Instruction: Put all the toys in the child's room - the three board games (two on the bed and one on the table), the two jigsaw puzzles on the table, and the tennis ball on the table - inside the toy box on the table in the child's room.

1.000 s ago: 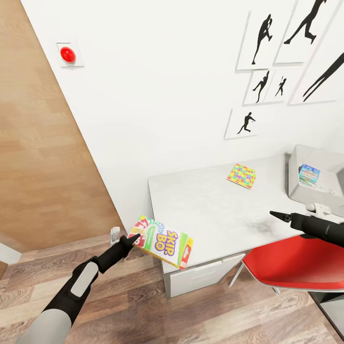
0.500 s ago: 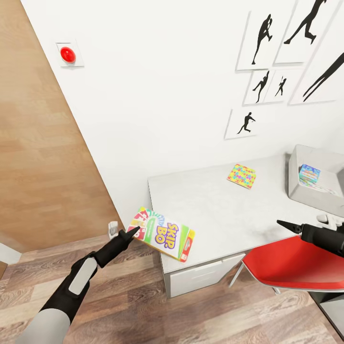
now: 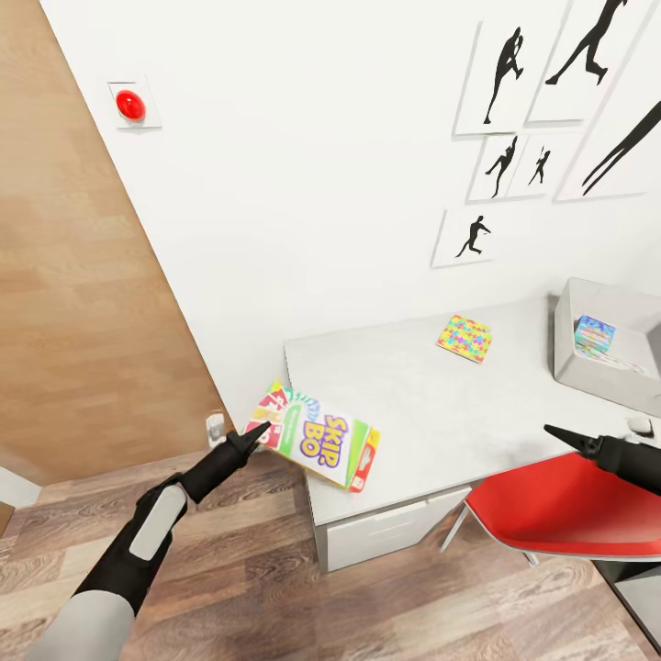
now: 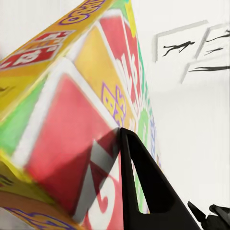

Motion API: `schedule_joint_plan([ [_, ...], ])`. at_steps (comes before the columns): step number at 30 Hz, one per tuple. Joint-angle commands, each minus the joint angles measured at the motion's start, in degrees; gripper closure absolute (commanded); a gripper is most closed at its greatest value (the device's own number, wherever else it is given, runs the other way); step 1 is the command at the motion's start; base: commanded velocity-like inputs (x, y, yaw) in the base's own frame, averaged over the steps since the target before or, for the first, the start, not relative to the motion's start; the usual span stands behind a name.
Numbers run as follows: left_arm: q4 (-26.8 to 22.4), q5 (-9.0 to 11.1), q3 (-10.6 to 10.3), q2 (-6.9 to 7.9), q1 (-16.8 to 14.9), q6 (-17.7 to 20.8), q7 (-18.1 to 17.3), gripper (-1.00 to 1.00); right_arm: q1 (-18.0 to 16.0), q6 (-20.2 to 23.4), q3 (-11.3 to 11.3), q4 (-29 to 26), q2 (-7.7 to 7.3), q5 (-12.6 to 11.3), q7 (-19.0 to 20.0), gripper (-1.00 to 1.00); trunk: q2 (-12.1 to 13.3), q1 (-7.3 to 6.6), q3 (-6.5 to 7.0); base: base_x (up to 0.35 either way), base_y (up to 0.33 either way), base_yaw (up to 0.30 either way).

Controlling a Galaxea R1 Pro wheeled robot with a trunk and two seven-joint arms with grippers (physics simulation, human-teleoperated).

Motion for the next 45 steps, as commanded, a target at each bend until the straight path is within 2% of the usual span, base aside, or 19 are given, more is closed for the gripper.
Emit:
schedule_joint_plan([
  [1,-2.23,0.15,0.17,-0.02,0.06,1.79,-0.31,1.0,0.29,0.46,-2.56,-0.3,-0.11,0.02,2.36,-1.0,-0.06,0.02,-0.07,0.0,0.0,0.0],
  [5,-3.44,0.09,0.17,-0.07,0.06,2.89,-0.28,1.0,0.47,0.13,-4.19,-0.44,-0.44,0.02,4.16,-1.0,-0.06,0.02,-0.07,0.0,0.0,0.0],
  [8,-3.91,-0.01,0.11,-0.07,0.02,3.48,-0.24,1.0,0.56,-2.29,-5.07,-0.53,-0.67,0.02,6.06,-1.0,-0.06,0.02,-0.07,0.0,0.0,0.0],
  [9,-3.91,-0.01,0.11,-0.07,0.02,3.48,-0.24,1.0,0.56,-2.29,-5.07,-0.53,-0.67,0.02,6.06,-1.0,-0.06,0.02,-0.06,0.0,0.0,0.0],
  [12,-4.49,0.06,0.07,-0.08,0.03,3.86,-0.32,1.0,0.6,-4.1,-5.52,-0.59,-0.82,0.02,9.72,-1.0,-0.06,0.02,-0.01,0.0,0.0,0.0],
  [13,-4.49,0.06,0.07,-0.08,0.03,3.86,-0.32,1.0,0.6,-4.1,-5.52,-0.59,-0.82,0.02,9.72,-1.0,-0.06,0.02,0.02,0.0,0.0,0.0],
  [17,-6.16,0.01,-0.07,-0.2,0.04,4.48,-0.33,1.0,0.63,-5.28,-5.77,-0.63,-0.9,0.05,13.69,-1.0,-0.06,0.02,0.24,0.0,0.0,0.0],
  [20,-6.71,-0.02,-0.1,-0.42,0.07,4.74,-0.34,1.0,0.64,-5.58,-5.82,-0.64,-0.92,0.07,14.73,-1.0,-0.06,0.02,0.46,0.0,0.0,0.0],
  [28,-7.56,-0.29,-0.21,-1.08,0.4,5.07,-0.45,1.0,0.73,-5.94,-5.95,-0.65,-1.04,0.32,16.15,-1.0,-0.06,0.02,1.14,0.0,0.0,0.0],
  [45,-7.84,-0.51,-0.25,-1.55,0.72,5.19,-0.4,1.0,0.96,-6.09,-5.95,-0.65,-1.23,0.52,16.63,-1.0,-0.06,0.02,2.71,0.0,0.0,0.0],
])
